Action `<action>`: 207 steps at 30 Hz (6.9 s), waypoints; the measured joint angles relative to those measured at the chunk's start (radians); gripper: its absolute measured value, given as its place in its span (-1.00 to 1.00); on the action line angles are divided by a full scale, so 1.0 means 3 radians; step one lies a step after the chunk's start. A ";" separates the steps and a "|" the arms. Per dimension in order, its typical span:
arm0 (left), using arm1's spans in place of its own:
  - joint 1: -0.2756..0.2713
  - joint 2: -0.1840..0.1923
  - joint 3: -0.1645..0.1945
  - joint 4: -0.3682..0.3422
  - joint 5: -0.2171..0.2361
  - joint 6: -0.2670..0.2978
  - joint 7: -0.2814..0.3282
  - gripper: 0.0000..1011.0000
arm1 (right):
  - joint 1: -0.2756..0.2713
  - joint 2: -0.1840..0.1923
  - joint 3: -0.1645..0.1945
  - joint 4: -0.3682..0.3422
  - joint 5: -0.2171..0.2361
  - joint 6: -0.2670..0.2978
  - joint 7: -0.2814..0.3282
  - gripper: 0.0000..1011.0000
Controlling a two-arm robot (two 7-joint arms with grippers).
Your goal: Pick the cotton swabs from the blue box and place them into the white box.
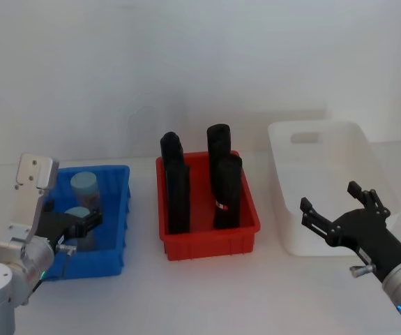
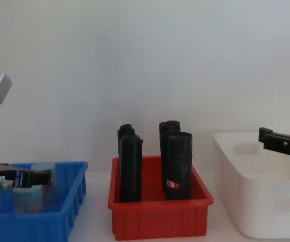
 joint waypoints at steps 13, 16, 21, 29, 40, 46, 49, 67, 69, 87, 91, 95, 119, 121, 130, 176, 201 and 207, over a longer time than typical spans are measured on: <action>-0.0031 -0.0006 -0.0038 0.0156 -0.0041 -0.0010 -0.0115 0.99 | 0.0000 0.0000 0.0000 0.0000 0.0000 0.0000 0.0000 0.98; -0.0042 -0.0012 -0.0043 0.0184 -0.0049 -0.0020 -0.0135 0.99 | 0.0000 0.0000 0.0000 0.0000 0.0000 0.0000 0.0000 0.98; -0.0071 -0.0028 -0.0051 0.0263 -0.0074 -0.0046 -0.0173 0.99 | 0.0000 0.0000 0.0000 0.0000 0.0000 0.0000 0.0000 0.98; -0.0121 -0.0058 -0.0061 0.0394 -0.0093 -0.0082 -0.0215 0.99 | 0.0000 0.0000 0.0000 0.0000 0.0000 0.0000 0.0000 0.98; -0.0199 -0.0100 -0.0064 0.0561 -0.0080 -0.0122 -0.0265 0.88 | 0.0000 0.0000 0.0000 0.0000 0.0000 0.0000 0.0000 0.98; -0.0235 -0.0117 -0.0064 0.0634 -0.0046 -0.0155 -0.0291 0.65 | 0.0000 0.0000 0.0000 0.0000 0.0000 0.0000 0.0000 0.98; -0.0247 -0.0123 -0.0064 0.0658 -0.0028 -0.0171 -0.0301 0.42 | 0.0000 0.0000 0.0000 0.0000 0.0000 0.0000 0.0000 0.98; -0.0205 -0.0070 -0.0101 0.0336 0.0103 -0.0075 -0.0324 0.33 | 0.0000 0.0000 0.0000 0.0000 0.0000 0.0000 0.0000 0.98; -0.0193 -0.0056 -0.0109 0.0268 0.0114 -0.0050 -0.0339 0.33 | 0.0000 0.0000 0.0000 0.0000 0.0000 0.0000 0.0000 0.98; -0.0150 0.0087 -0.0172 -0.0520 0.0135 0.0379 -0.0786 0.33 | 0.0000 0.0000 0.0000 0.0000 0.0000 0.0000 0.0000 0.98; -0.0172 0.0110 -0.0180 -0.0657 0.0103 0.0474 -0.0953 0.33 | 0.0000 0.0000 0.0000 0.0000 0.0000 0.0000 0.0000 0.98; -0.0199 0.0121 -0.0182 -0.0739 0.0068 0.0547 -0.1114 0.33 | 0.0000 0.0000 0.0000 0.0000 0.0000 0.0000 0.0000 0.98; -0.0421 0.0078 -0.0130 -0.0878 -0.0150 0.0784 -0.1880 0.33 | 0.0000 0.0000 0.0000 0.0000 0.0000 0.0000 0.0000 0.98; -0.0430 0.0075 -0.0126 -0.0881 -0.0159 0.0794 -0.1906 0.33 | 0.0000 0.0000 0.0001 -0.0003 -0.0003 0.0000 0.0009 0.98; -0.0455 0.0066 -0.0119 -0.0887 -0.0180 0.0818 -0.1979 0.33 | 0.0010 0.0020 -0.0012 -0.0057 -0.0059 0.0054 0.0194 0.98; -0.0477 0.0059 -0.0113 -0.0892 -0.0199 0.0838 -0.2041 0.33 | 0.1073 -0.0486 -0.0349 0.0295 -0.0853 0.0960 0.1498 0.98; -0.0477 0.0059 -0.0113 -0.0891 -0.0198 0.0837 -0.2042 0.33 | 0.1339 -0.0808 -0.0532 0.0631 -0.0895 0.1204 0.1361 0.98; -0.0477 0.0059 -0.0113 -0.0891 -0.0199 0.0837 -0.2042 0.33 | 0.1396 -0.0877 -0.0566 0.0709 -0.0892 0.1234 0.1297 0.98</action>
